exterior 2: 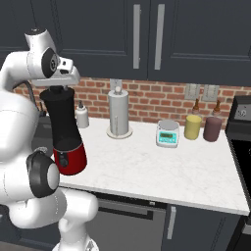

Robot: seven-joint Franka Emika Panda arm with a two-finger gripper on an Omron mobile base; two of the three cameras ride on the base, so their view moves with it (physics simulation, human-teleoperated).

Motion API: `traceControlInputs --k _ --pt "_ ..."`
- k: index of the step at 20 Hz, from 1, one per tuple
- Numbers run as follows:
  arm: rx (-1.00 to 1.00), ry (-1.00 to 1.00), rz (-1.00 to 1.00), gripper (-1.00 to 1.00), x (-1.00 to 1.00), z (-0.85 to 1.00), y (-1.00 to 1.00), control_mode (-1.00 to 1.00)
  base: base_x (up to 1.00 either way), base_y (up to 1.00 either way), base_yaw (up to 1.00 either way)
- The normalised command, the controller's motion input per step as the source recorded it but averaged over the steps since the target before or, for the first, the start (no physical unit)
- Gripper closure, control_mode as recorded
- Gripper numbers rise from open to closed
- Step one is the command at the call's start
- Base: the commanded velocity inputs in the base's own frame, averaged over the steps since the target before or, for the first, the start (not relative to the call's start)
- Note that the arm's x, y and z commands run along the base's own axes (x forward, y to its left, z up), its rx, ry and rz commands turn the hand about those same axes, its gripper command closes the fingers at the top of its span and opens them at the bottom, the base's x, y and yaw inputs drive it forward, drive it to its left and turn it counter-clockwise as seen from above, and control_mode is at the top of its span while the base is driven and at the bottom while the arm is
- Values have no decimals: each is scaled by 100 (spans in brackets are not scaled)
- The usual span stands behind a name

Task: Close the lid blender by securely placing the lid on top.

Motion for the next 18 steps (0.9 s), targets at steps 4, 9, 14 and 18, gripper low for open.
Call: traceControlInputs --k 4,9,14,18 --pt "0 0 0 100 11 -17 0 -100 0 0 0" --pt "0 0 0 100 10 -17 0 -100 0 0 0" --pt "0 0 0 100 12 -13 0 -100 0 0 0" --pt "0 0 0 100 23 -9 0 -100 0 0 0"
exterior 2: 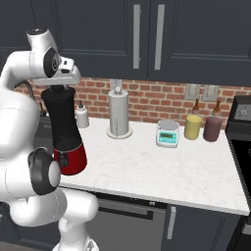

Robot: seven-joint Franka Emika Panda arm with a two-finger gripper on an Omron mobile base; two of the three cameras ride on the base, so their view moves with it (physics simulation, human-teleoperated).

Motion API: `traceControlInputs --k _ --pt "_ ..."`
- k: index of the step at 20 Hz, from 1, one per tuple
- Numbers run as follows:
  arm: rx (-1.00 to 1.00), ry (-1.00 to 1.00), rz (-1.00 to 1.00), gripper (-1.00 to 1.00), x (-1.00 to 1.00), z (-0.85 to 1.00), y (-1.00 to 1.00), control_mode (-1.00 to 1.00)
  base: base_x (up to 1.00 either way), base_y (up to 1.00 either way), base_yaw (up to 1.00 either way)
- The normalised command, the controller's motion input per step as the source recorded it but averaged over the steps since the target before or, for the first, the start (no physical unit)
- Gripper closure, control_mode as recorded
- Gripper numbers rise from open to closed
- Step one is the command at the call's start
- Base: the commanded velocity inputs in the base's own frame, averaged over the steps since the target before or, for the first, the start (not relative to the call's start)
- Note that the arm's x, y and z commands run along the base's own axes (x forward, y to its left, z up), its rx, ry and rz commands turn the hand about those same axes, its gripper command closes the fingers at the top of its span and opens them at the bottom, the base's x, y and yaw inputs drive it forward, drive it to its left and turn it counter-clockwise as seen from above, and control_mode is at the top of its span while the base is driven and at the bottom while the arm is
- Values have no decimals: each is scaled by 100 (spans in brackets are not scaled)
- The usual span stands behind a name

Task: Close the lid blender by securely placing the lid on top.

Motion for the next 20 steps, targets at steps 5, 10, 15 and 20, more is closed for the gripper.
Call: traceControlInputs --k 5,10,15,20 --pt "0 0 0 100 29 -9 0 -100 0 0 0" --pt "0 0 0 100 21 -12 0 -100 0 0 0" --pt "0 0 0 100 2 -20 1 -100 0 0 0" --pt "-2 0 0 100 0 -14 4 -100 0 0 0"
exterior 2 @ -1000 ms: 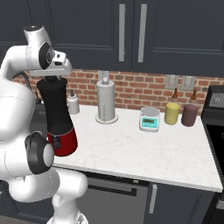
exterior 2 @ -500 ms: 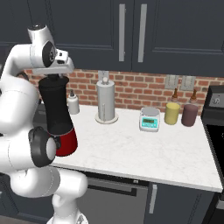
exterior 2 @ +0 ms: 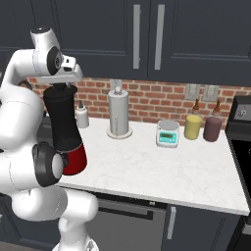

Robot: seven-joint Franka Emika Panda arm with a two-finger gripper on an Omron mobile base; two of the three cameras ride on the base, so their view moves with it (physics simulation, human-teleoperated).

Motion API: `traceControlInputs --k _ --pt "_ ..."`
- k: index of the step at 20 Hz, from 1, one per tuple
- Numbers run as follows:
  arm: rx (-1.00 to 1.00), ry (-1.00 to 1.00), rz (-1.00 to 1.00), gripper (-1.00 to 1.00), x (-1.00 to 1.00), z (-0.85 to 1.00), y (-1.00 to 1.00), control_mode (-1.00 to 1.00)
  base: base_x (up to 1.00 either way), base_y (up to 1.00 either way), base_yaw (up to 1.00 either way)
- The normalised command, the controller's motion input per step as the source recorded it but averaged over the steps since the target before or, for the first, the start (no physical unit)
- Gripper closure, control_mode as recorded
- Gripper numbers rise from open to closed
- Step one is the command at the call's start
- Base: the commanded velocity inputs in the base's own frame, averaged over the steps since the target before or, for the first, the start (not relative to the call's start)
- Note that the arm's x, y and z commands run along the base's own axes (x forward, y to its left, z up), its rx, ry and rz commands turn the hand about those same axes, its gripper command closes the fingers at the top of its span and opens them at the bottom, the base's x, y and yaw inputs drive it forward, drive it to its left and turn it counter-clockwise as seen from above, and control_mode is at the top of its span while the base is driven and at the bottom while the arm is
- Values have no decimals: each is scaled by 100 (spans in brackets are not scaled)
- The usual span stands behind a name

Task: Close the lid blender by securely placing the lid on top.

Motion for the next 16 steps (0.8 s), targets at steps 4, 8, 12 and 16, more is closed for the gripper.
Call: traceControlInputs --k 4,8,12,16 --pt "-2 0 0 100 -6 -8 2 -100 0 0 0" --pt "-2 0 0 100 -10 -4 6 -100 0 0 0" --pt "-2 0 0 100 -14 -3 9 -100 0 0 0" --pt "-2 0 0 100 -17 -1 7 -100 0 0 0"
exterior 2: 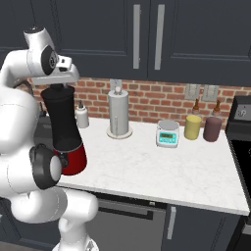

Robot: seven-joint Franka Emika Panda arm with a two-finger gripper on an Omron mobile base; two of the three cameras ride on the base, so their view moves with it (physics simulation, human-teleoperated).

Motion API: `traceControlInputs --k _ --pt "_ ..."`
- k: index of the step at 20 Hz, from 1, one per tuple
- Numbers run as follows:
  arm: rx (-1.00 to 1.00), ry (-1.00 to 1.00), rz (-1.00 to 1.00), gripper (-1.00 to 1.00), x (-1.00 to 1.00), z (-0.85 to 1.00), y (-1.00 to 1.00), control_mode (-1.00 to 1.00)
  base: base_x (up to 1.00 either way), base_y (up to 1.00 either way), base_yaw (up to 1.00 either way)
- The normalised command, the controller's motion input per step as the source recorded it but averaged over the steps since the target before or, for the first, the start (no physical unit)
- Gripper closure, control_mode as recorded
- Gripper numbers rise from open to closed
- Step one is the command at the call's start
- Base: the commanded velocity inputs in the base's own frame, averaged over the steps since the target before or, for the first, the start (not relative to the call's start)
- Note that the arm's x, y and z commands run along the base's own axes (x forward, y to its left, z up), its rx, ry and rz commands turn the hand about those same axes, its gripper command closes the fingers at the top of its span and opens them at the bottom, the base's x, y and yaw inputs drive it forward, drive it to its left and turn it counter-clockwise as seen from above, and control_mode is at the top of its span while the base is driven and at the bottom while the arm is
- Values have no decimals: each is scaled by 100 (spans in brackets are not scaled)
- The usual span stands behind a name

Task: Close the lid blender by securely placing the lid on top.

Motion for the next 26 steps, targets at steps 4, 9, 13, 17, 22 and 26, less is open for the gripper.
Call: traceControlInputs --k 4,9,13,17,22,26 --pt "0 0 0 100 -4 -1 0 -100 0 0 0" --pt "0 0 0 100 0 -3 0 -100 0 0 0" --pt "0 0 0 100 0 -5 0 -100 0 0 0" --pt "0 0 0 100 0 -4 0 -100 0 0 0" --pt "0 0 0 100 0 -2 -5 -100 0 0 0" --pt "0 0 0 100 0 0 -8 -100 0 0 0"
